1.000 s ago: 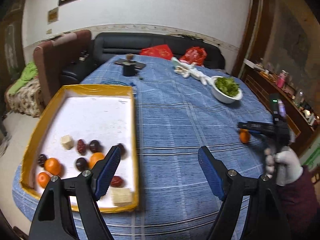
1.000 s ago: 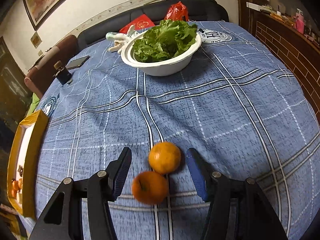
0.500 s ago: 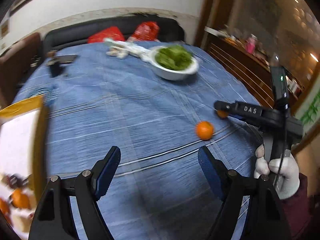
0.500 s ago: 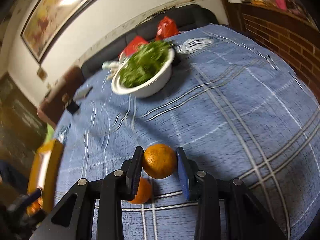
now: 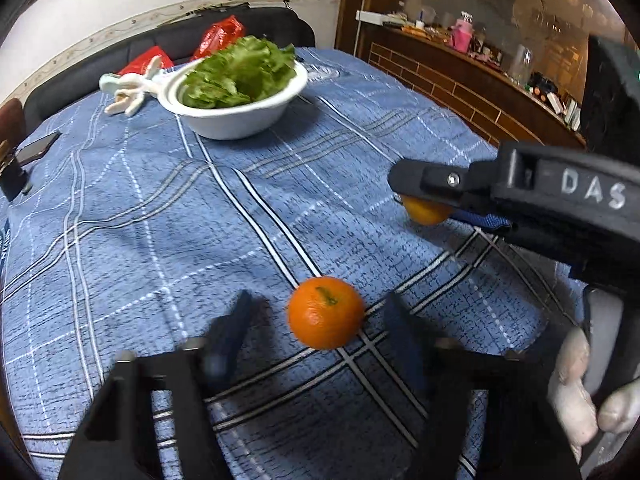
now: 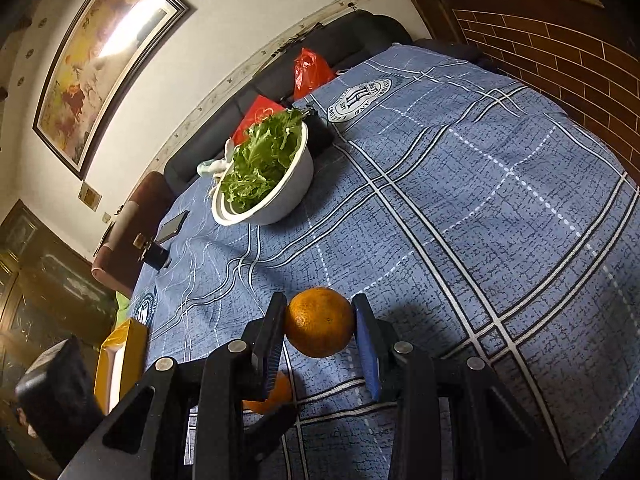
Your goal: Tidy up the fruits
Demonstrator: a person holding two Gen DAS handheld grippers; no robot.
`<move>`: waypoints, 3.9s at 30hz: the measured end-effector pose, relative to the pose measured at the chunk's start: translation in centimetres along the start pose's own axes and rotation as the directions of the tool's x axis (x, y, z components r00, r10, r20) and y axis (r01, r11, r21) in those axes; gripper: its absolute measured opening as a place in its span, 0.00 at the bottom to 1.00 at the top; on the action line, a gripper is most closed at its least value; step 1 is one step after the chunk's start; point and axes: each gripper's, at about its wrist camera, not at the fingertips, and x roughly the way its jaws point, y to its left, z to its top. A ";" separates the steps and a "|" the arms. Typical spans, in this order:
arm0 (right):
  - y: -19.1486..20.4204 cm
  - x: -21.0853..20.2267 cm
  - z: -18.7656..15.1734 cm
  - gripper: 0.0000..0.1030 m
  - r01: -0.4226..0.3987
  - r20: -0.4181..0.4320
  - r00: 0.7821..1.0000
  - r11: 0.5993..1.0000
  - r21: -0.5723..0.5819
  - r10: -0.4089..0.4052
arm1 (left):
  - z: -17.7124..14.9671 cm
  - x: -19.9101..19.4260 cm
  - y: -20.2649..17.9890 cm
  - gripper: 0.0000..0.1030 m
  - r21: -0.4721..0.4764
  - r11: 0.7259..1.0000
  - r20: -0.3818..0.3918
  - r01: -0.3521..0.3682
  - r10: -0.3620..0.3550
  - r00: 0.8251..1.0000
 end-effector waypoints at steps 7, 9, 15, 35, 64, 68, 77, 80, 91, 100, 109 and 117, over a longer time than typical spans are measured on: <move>0.2 0.5 -0.1 0.35 0.003 -0.009 1.000 1.000 -0.009 -0.004 | -0.5 -0.8 1.1 0.34 -0.052 0.999 0.019 0.006 -0.005 1.000; 0.4 0.7 -0.2 0.35 0.003 -0.010 1.000 1.000 -0.016 -0.003 | -0.6 -2.3 2.2 0.34 -0.093 0.996 0.044 0.014 -0.010 0.999; 0.9 1.3 -0.5 0.35 0.015 -0.018 1.000 0.999 -0.044 -0.016 | -1.9 -7.7 5.6 0.35 -0.193 0.981 0.116 0.009 0.014 0.993; 9.5 2.6 -4.7 0.36 0.005 -0.093 0.995 0.965 -0.262 -0.031 | -18.2 -26.2 25.4 0.35 -0.665 0.707 0.127 -0.243 0.427 0.895; 34.7 10.3 -22.3 0.37 -0.327 -0.445 0.895 0.704 -0.630 0.017 | -23.1 -26.2 27.9 0.60 -0.686 0.672 0.091 -0.279 0.460 0.883; 35.1 10.4 -22.3 0.46 -0.323 -0.436 0.900 0.706 -0.630 0.021 | -23.3 -27.7 28.1 0.64 -0.705 0.656 0.119 -0.269 0.484 0.867; 34.7 8.7 -21.3 0.56 -0.297 -0.373 0.926 0.714 -0.634 0.054 | -23.1 -28.3 27.5 0.67 -0.697 0.641 0.104 -0.321 0.533 0.839; 34.0 7.7 -20.7 0.59 -0.281 -0.345 0.937 0.722 -0.632 0.062 | -22.4 -28.1 26.5 0.74 -0.668 0.636 0.083 -0.387 0.580 0.810; 29.8 5.3 -19.9 0.66 -0.224 -0.275 0.959 0.763 -0.606 0.063 | -20.6 -27.3 24.0 0.84 -0.596 0.585 -0.008 -0.550 0.681 0.733; 27.6 4.3 -19.9 0.69 -0.213 -0.261 0.963 0.776 -0.594 0.064 | -19.0 -26.4 21.5 0.87 -0.538 0.603 -0.013 -0.590 0.693 0.721; 26.5 3.8 -19.9 0.70 -0.210 -0.260 0.964 0.783 -0.585 0.064 | -18.4 -25.2 20.2 0.87 -0.505 0.618 -0.036 -0.603 0.683 0.730; 26.2 3.7 -20.1 0.70 -0.206 -0.260 0.964 0.784 -0.586 0.059 | -18.0 -24.4 19.8 0.87 -0.489 0.628 -0.047 -0.606 0.674 0.737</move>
